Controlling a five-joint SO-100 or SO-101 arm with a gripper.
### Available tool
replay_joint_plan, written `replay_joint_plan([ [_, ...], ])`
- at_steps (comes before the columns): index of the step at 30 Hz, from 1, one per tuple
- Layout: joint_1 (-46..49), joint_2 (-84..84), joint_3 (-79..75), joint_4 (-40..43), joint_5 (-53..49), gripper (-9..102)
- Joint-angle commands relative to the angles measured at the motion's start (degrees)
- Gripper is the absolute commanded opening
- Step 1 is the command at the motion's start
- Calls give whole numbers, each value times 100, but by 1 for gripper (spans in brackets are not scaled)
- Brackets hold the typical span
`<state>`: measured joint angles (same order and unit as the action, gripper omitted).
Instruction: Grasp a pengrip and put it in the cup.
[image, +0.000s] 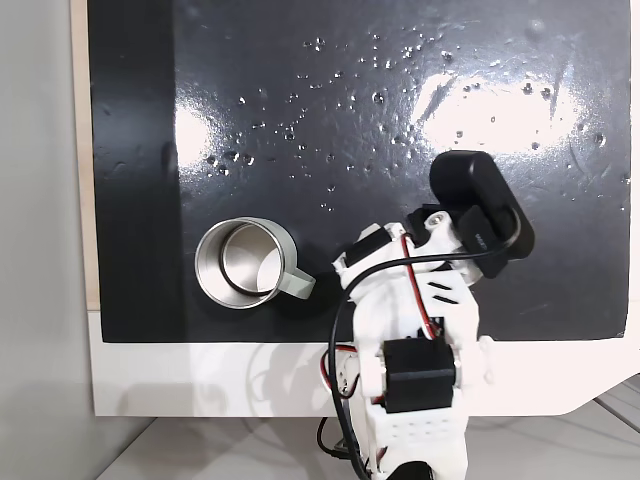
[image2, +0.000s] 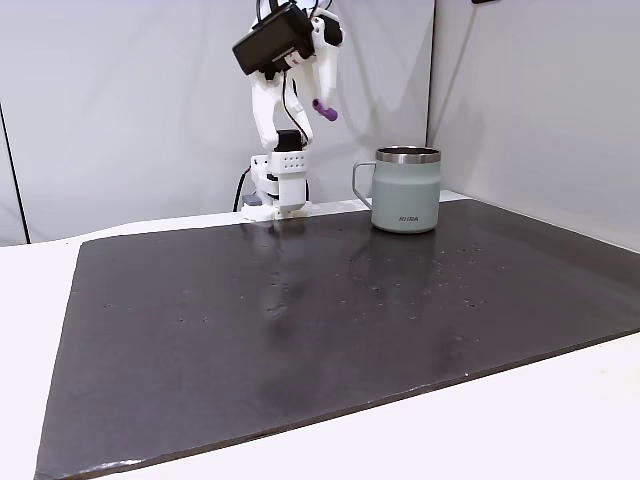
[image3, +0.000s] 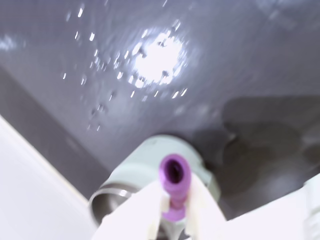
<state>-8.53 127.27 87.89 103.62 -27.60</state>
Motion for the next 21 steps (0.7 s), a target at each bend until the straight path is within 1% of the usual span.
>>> replay_joint_plan([
  [1,-879,62,-70,88,791,0],
  [7,-2654,-26,-105,26,1811,0],
  [11,-3463,-176,-149,-193,1986,0],
  [14,-3753,-272,-149,-325,1969,0],
  [21,-3806,-404,-105,-932,1916,0],
])
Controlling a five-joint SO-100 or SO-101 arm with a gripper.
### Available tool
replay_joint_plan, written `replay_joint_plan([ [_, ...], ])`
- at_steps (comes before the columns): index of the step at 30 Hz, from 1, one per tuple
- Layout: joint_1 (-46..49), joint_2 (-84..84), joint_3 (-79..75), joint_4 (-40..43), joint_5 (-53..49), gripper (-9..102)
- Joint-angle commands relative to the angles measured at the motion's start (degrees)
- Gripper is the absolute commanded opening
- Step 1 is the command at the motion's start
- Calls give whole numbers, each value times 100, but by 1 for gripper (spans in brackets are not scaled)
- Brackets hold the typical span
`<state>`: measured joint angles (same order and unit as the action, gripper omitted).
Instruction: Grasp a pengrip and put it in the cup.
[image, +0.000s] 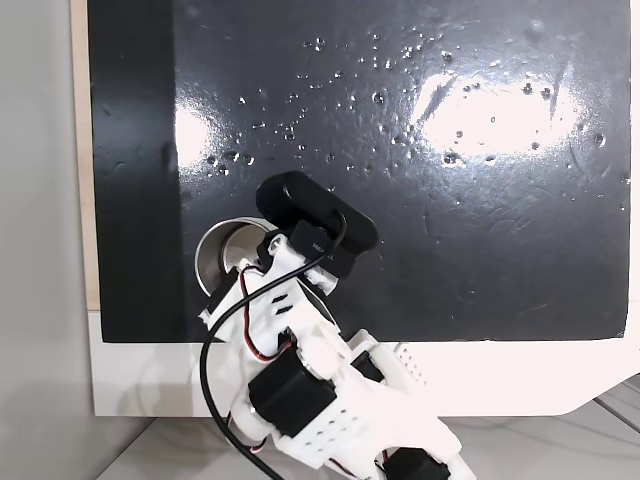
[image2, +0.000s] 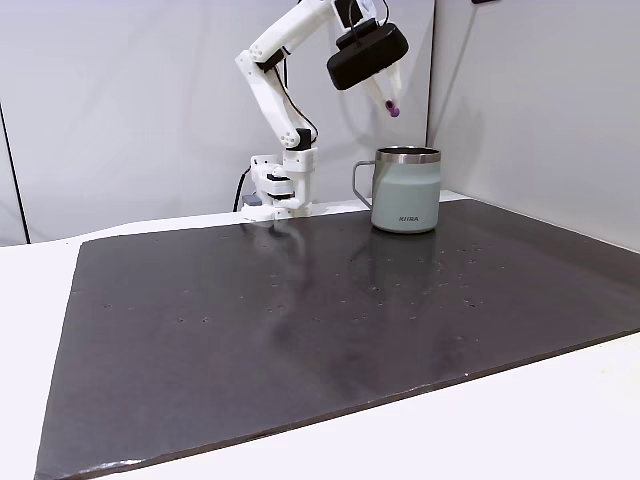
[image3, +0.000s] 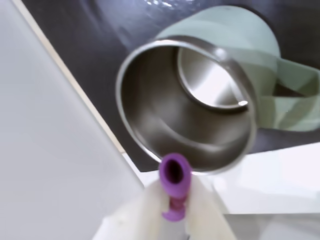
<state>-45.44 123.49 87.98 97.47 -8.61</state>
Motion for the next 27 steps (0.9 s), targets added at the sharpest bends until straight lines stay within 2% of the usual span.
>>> replay_joint_plan([
  [1,-123,-70,-114,-404,0,0],
  [6,-202,-281,-114,-782,-26,0],
  [13,-387,-360,26,-844,-18,0],
  [16,-387,-202,229,-844,-114,10],
  [19,-387,70,466,-905,-202,25],
  [27,-387,193,519,-905,-202,27],
])
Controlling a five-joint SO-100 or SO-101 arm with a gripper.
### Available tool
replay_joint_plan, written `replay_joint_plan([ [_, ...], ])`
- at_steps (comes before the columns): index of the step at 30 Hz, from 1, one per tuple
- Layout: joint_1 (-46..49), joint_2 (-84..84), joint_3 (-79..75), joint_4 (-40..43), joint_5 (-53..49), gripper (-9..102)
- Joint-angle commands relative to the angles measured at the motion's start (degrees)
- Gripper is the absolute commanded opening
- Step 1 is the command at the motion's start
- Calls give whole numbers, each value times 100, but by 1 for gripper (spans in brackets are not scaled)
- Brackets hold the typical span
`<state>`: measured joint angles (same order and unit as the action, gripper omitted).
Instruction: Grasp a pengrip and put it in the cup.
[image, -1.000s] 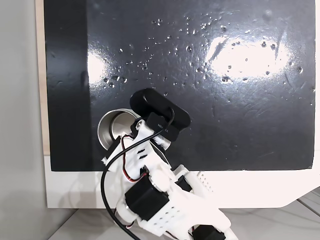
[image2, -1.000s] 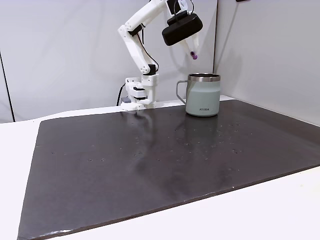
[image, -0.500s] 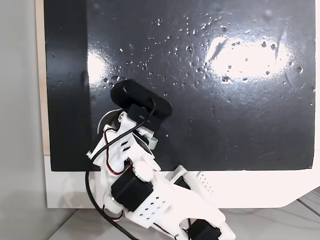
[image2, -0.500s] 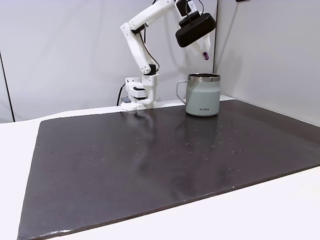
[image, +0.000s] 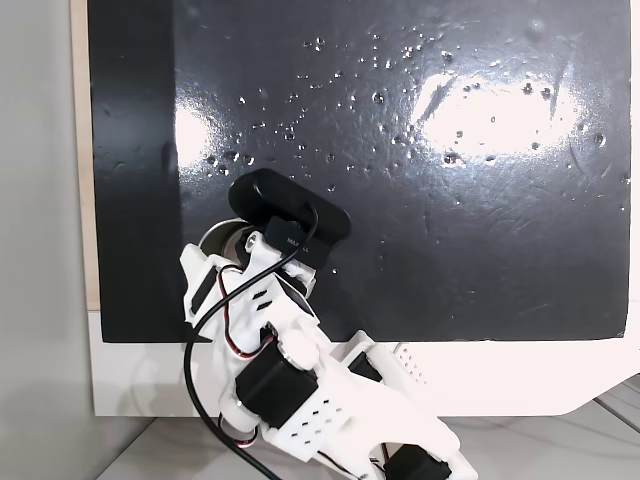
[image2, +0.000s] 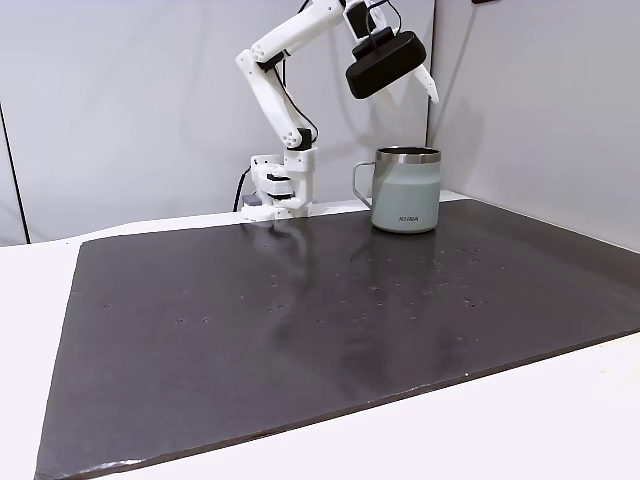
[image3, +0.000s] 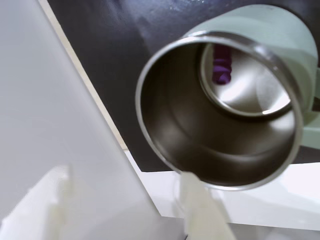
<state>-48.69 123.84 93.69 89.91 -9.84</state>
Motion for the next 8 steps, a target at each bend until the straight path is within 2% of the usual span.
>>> replay_joint_plan([
  [1,-62,149,-62,-149,-79,27],
  [8,-62,141,-62,-132,-88,27],
])
